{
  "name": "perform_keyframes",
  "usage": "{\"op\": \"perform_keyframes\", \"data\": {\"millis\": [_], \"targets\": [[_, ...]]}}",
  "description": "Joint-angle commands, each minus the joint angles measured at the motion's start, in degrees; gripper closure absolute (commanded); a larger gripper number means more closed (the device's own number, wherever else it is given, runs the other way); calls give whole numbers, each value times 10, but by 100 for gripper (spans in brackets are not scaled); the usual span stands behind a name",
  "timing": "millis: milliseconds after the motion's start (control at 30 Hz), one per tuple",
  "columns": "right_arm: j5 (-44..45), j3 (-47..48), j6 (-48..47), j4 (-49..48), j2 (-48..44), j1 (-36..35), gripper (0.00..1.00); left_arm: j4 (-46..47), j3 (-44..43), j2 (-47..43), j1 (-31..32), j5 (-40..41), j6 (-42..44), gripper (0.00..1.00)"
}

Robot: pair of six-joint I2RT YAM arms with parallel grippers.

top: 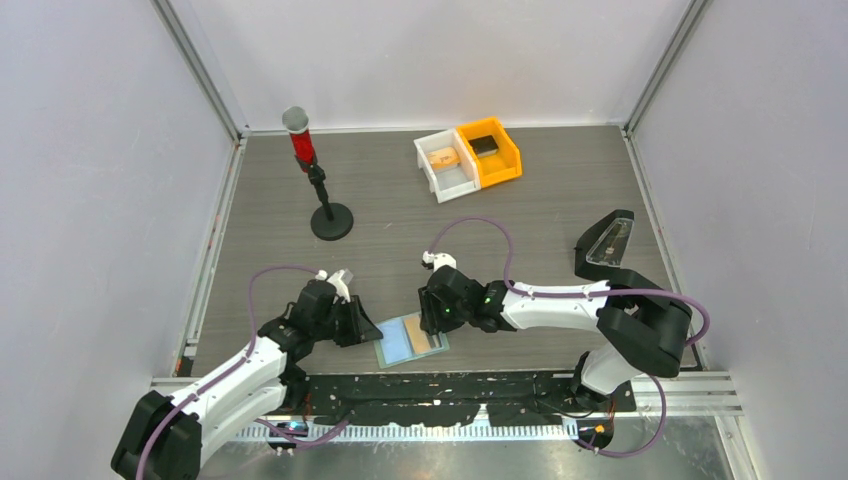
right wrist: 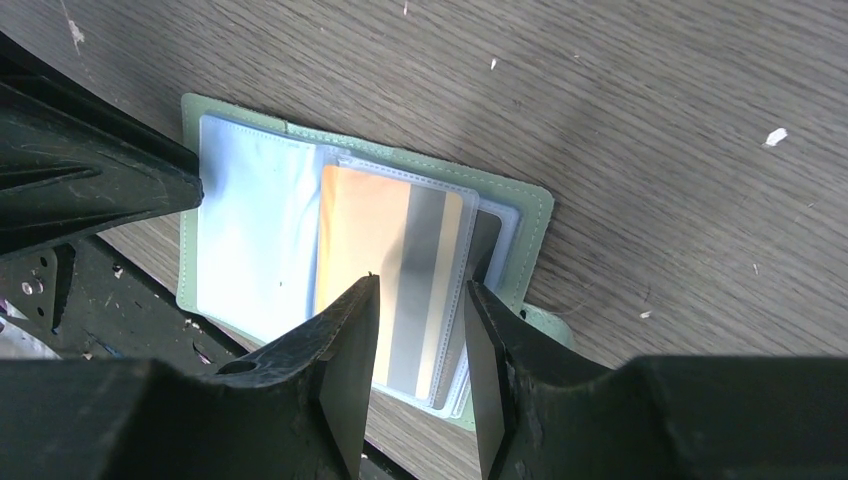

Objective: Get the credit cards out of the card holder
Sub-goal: Remove the credit card from the card holder.

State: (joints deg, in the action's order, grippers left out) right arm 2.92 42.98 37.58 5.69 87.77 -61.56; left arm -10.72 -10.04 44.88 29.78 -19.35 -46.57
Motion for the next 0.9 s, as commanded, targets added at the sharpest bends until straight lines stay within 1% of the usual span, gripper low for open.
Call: {"op": "perform_keyframes", "data": {"millis": [0, 500, 533, 633, 733, 867], "targets": [[-4, 11, -1, -28, -1, -3, 56, 10, 5, 0, 1, -3, 0, 80], [-16, 22, 1, -24, 15, -3, 56, 9, 4, 3, 1, -1, -1, 80], [-18, 21, 1, -28, 13, -3, 56, 9, 4, 3, 1, -1, -1, 80], [-60, 17, 8, -49, 7, -3, 56, 9, 4, 3, 1, -1, -2, 80], [-86, 9, 16, -101, 0, -2, 56, 9, 4, 3, 1, -1, -2, 80], [-74, 18, 8, -90, -4, 1, 56, 6, 3, 1, 1, -2, -1, 80]]}}
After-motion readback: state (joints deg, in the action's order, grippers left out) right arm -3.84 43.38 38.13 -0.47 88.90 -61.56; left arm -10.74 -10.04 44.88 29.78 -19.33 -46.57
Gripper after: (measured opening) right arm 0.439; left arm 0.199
